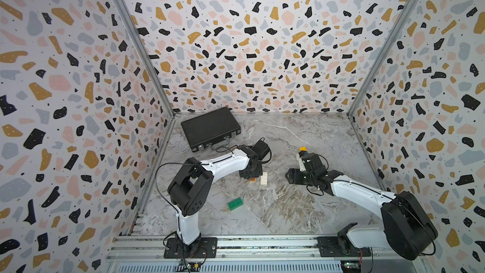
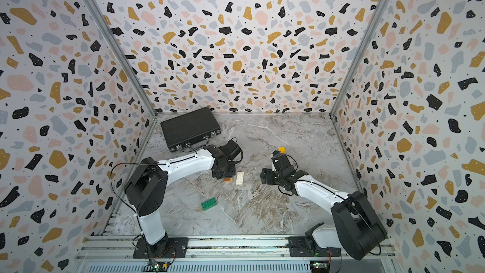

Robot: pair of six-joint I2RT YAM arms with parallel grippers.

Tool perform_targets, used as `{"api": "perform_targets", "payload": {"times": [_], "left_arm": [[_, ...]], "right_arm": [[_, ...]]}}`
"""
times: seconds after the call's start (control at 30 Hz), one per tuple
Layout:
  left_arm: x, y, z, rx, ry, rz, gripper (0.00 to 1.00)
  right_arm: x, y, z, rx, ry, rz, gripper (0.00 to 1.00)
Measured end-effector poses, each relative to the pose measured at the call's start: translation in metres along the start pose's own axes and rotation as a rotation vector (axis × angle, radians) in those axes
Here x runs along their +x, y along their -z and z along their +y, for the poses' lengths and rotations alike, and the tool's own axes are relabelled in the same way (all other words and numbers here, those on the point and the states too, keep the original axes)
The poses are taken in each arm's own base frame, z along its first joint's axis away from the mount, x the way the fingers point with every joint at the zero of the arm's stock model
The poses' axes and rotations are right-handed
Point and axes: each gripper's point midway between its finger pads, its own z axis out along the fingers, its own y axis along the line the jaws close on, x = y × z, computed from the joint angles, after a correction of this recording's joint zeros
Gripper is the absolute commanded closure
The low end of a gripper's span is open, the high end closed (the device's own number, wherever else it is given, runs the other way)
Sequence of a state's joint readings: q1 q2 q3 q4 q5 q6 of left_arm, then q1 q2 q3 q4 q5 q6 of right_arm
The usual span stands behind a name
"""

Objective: Assemble an ice cream with lego
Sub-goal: Assemble the lego brick with the lego brick.

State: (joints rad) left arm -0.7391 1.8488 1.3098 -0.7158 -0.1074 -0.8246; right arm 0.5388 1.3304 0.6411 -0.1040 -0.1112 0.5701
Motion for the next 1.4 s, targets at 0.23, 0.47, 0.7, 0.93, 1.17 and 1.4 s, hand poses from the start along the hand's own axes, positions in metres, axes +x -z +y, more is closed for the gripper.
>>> {"api": "perform_targets", "payload": {"times": [0.23, 0.47, 0.7, 0.93, 1.17, 1.4], "left_arm": [[-0.001, -0.001, -0.002, 0.016, 0.008, 0.008, 0.87], [-0.009, -0.006, -0.003, 0.021, 0.022, 0.005, 0.87], [-0.015, -0.008, -0.007, 0.035, 0.028, 0.005, 0.87], [-0.013, -0.008, -0.005, 0.042, 0.027, 0.001, 0.84], [-0.009, -0.011, -0.003, 0.054, 0.03, -0.003, 0.78], [-0.01, -0.011, -0.003, 0.059, 0.029, 0.0, 0.53]], "right_arm": [[0.0, 0.0, 0.0, 0.0, 0.0, 0.0, 0.25], [0.0, 0.0, 0.0, -0.001, 0.0, 0.0, 0.25], [0.0, 0.0, 0.0, -0.001, 0.001, -0.001, 0.25], [0.0, 0.0, 0.0, -0.001, 0.003, -0.001, 0.25], [-0.001, 0.0, 0.0, -0.001, 0.004, -0.001, 0.23], [-0.001, 0.0, 0.0, -0.001, 0.004, -0.001, 0.16]]}}
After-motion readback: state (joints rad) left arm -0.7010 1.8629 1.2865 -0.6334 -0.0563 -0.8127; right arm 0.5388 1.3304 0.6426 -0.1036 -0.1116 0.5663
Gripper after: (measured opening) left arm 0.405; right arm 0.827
